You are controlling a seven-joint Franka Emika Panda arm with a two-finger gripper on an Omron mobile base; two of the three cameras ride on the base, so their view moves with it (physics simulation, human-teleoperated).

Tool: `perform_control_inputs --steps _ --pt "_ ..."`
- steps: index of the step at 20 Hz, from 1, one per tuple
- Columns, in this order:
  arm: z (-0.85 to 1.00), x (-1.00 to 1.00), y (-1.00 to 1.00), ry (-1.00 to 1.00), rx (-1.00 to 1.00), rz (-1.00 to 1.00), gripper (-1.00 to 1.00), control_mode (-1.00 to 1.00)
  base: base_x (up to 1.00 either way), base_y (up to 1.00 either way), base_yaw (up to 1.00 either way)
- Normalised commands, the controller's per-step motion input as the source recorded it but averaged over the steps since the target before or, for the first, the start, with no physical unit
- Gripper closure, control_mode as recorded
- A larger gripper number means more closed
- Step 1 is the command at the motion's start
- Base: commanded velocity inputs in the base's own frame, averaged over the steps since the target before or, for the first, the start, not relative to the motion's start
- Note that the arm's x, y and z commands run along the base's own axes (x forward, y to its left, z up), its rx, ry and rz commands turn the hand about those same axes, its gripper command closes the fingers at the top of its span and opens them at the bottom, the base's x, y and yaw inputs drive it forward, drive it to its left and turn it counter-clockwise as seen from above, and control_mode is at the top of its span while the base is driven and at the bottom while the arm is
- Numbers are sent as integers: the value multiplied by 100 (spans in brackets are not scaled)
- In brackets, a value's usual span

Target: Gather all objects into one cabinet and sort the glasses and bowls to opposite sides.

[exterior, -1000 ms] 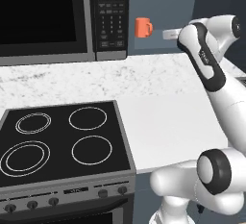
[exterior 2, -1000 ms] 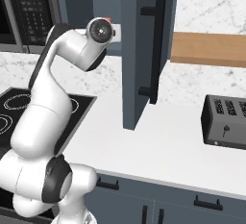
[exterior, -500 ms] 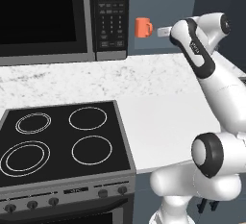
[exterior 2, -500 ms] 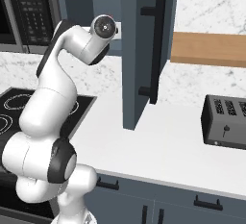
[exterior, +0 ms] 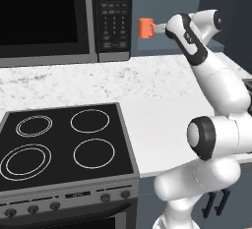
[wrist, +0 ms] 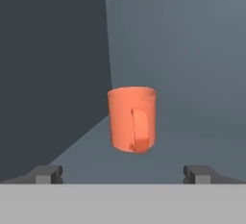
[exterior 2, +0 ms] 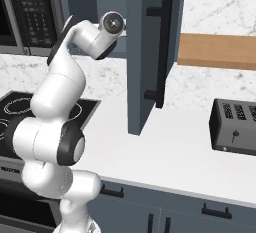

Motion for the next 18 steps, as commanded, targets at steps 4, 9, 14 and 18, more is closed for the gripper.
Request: perform_control_inputs --steps 4,9,14,18 --pt "0 46 0 0 0 0 -100 -100 0 0 0" --pt "0 48 0 0 0 0 -100 -100 0 0 0" --pt "0 33 2 2 0 0 -100 -100 0 0 0" --pt "0 12 0 4 0 0 -100 -100 0 0 0"
